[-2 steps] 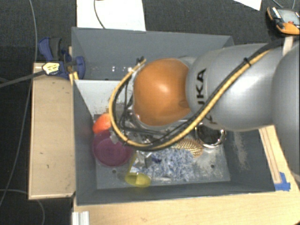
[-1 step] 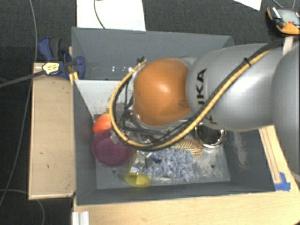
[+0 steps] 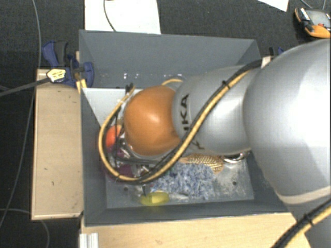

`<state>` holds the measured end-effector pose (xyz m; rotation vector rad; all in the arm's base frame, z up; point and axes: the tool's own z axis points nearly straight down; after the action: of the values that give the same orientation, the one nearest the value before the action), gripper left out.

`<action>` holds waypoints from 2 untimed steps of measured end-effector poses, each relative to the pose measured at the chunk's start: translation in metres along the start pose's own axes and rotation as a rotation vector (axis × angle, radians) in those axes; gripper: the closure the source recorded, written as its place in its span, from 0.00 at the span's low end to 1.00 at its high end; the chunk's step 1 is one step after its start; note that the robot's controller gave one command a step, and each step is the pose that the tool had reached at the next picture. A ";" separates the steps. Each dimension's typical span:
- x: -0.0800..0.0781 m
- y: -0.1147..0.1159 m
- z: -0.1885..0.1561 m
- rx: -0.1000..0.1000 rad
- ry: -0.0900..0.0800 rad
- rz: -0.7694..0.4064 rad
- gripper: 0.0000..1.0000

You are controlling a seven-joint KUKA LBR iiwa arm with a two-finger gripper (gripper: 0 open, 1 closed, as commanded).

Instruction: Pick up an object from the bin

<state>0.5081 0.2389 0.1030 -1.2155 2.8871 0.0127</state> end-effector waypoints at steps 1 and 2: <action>0.013 -0.026 0.005 0.005 -0.004 -0.338 0.00; 0.004 -0.013 -0.010 0.002 -0.008 -0.012 0.00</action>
Offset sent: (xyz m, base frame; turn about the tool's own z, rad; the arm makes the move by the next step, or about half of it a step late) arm 0.0060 -0.0120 0.0096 -0.0122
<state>0.5149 0.2270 0.1124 -1.2298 2.8727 0.0146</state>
